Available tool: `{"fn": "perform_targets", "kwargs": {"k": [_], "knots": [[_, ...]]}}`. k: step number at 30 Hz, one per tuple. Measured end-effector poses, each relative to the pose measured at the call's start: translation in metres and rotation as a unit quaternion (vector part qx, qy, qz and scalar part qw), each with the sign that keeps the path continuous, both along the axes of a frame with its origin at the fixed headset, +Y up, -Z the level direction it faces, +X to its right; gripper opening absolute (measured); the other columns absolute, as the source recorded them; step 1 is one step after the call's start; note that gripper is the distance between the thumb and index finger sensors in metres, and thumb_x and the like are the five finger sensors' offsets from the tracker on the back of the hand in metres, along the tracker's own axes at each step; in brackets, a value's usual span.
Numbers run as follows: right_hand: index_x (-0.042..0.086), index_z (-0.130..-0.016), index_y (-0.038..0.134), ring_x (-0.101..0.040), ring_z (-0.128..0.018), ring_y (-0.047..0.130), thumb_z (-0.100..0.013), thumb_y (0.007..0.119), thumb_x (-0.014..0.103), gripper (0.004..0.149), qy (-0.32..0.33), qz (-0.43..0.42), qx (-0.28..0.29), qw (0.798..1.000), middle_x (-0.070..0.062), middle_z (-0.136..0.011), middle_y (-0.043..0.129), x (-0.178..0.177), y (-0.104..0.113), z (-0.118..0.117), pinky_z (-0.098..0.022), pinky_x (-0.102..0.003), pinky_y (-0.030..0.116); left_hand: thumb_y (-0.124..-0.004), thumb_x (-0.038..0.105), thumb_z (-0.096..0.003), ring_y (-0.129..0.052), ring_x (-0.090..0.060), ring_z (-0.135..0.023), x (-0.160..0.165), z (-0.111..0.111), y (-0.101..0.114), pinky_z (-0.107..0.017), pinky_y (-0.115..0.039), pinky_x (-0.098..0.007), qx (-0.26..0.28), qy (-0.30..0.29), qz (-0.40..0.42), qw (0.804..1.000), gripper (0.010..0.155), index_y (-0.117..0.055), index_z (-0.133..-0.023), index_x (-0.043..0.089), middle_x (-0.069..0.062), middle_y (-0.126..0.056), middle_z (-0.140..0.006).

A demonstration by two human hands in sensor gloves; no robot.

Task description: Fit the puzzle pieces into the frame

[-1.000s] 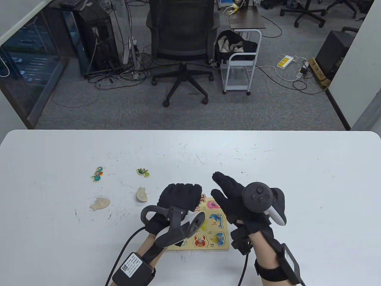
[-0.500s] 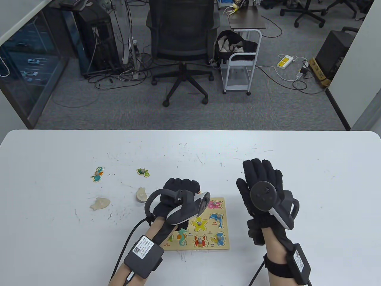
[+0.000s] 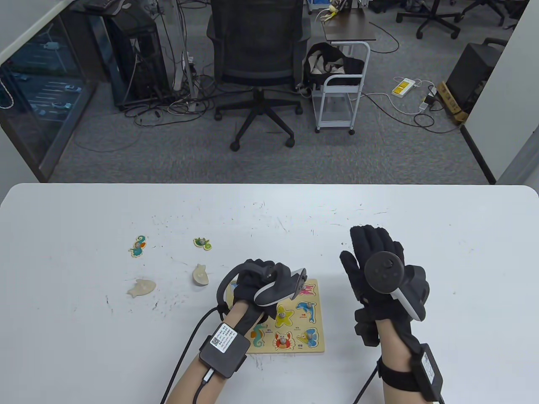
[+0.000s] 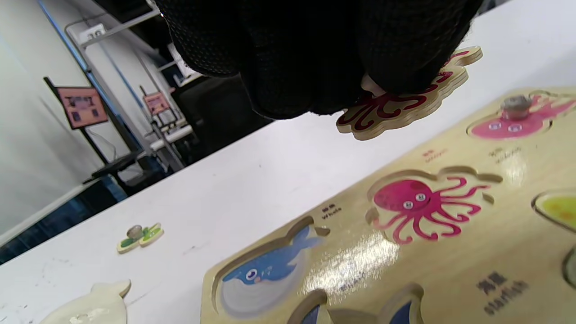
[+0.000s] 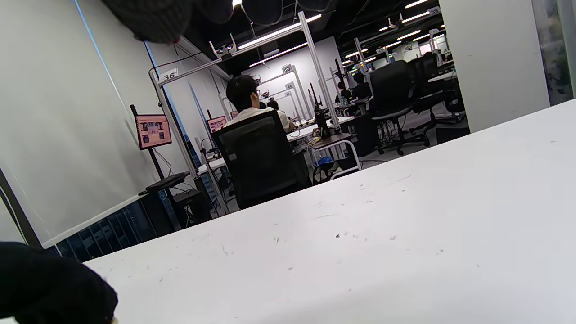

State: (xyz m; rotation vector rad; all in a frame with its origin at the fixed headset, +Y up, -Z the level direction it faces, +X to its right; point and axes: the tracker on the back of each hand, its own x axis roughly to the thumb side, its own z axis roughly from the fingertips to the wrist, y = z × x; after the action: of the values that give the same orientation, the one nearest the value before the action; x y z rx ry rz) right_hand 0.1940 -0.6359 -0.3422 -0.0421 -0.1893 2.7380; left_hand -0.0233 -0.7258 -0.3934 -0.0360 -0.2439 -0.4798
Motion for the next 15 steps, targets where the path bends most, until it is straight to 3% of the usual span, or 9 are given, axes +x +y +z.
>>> {"fn": "perform_targets", "kwargs": {"k": [5,15], "knots": [[0.034,-0.108,0.056,-0.033,-0.113,0.051,-0.049,0.077,0.052,0.064,0.004,-0.004,-0.001,1.0,0.002,-0.118,0.056,0.0,0.0,0.0,-0.083,-0.059,0.038,-0.087,0.053,-0.0454,-0.099,-0.007,-0.081,0.003,-0.001,-0.02,-0.071,-0.081,-0.037,-0.007,-0.002,-0.034,0.999,0.046,-0.081,-0.091,0.045,0.017,-0.098,-0.088],[0.034,-0.107,0.057,-0.033,-0.113,0.052,-0.049,0.077,0.052,0.064,0.009,-0.007,-0.004,1.0,0.001,-0.118,0.057,0.0,-0.001,-0.001,-0.083,-0.059,0.039,-0.086,0.054,-0.0453,-0.1,-0.007,-0.081,0.006,0.006,-0.027,-0.071,-0.081,-0.037,-0.022,-0.007,-0.045,0.999,0.046,-0.081,-0.09,0.046,0.017,-0.099,-0.088]]}}
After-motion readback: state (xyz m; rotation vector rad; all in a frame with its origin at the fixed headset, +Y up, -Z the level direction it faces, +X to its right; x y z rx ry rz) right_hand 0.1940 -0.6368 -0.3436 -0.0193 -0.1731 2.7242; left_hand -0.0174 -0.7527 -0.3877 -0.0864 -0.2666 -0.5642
